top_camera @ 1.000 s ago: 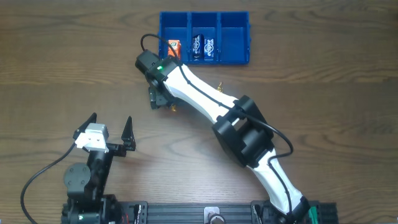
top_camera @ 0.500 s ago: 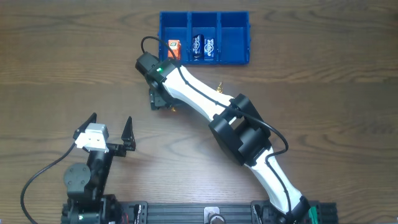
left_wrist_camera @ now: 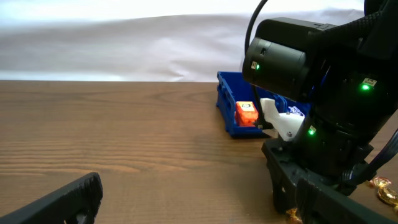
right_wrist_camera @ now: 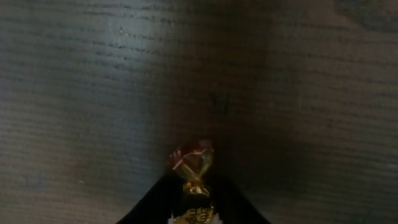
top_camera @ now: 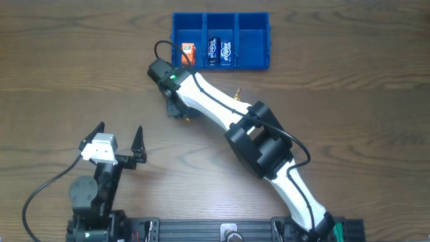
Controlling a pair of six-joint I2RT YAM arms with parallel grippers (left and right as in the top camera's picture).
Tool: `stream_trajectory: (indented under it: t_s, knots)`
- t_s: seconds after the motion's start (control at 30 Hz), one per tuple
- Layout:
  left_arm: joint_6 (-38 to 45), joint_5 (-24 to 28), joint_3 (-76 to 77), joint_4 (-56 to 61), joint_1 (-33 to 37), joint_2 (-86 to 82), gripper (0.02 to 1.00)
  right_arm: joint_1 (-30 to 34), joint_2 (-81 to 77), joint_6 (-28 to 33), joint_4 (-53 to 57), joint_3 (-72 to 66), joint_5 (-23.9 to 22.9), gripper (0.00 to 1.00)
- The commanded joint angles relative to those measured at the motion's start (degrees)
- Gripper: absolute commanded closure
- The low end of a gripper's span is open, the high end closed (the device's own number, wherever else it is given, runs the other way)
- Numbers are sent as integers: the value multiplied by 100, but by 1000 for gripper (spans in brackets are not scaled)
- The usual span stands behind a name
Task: Sort Candies Into Trays
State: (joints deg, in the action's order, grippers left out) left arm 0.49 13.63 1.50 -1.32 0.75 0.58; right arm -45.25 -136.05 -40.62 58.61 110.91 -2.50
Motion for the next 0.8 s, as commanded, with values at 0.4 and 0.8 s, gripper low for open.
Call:
stream_trajectory:
  t_s: [0.4,0.8]
  knots:
    - [81,103,-120,-181,35,-42,20,654,1279,667,212,702,-1045,849]
    - [81,103,-120,-181,35,-42,20,1982,1703,1467,-833,874,-2155,855]
